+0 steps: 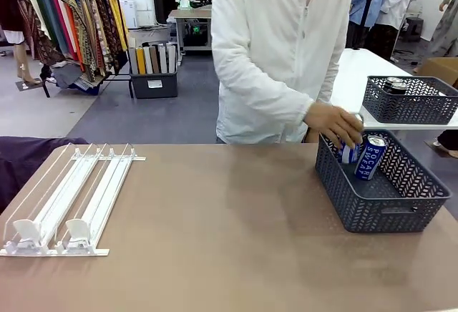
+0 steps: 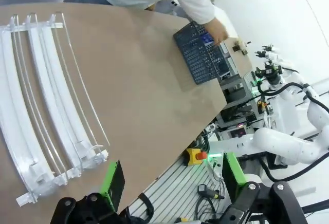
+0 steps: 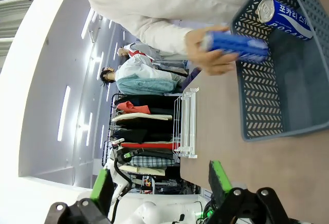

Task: Retrieve and store the cans from the dispenser.
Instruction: Pick up one can from the Automatic Can Dispenser and place it in the middle of the table.

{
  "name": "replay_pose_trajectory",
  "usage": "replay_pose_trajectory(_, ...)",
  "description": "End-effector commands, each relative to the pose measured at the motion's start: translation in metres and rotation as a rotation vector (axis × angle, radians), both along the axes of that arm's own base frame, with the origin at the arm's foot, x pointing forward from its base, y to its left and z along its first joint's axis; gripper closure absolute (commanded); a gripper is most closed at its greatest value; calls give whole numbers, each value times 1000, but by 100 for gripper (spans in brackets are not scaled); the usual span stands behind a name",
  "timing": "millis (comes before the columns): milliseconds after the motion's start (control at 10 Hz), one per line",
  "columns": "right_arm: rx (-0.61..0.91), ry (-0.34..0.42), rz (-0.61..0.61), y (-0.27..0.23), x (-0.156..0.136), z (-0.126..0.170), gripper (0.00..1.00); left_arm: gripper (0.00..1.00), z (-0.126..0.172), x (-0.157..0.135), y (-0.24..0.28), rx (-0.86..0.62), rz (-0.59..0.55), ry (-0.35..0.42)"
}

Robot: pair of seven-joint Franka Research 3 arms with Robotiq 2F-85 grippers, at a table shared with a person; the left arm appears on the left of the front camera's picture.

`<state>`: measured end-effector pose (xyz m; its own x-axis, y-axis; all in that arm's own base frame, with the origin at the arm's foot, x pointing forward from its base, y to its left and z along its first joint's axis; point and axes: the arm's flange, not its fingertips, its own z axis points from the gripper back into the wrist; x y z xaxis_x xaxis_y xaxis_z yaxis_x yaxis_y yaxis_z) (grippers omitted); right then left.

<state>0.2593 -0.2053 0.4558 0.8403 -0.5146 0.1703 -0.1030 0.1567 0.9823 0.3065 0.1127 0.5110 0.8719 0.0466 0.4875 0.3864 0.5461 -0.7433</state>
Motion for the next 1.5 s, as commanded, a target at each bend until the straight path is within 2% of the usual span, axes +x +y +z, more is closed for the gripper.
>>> replay_pose_trajectory(0,0,-4,7,0,-2,2,0,0,6,1,-3,1,-8,-31)
replay_pose_trajectory(1400,0,-4,7,0,-2,2,0,0,6,1,-3,1,-8,-31)
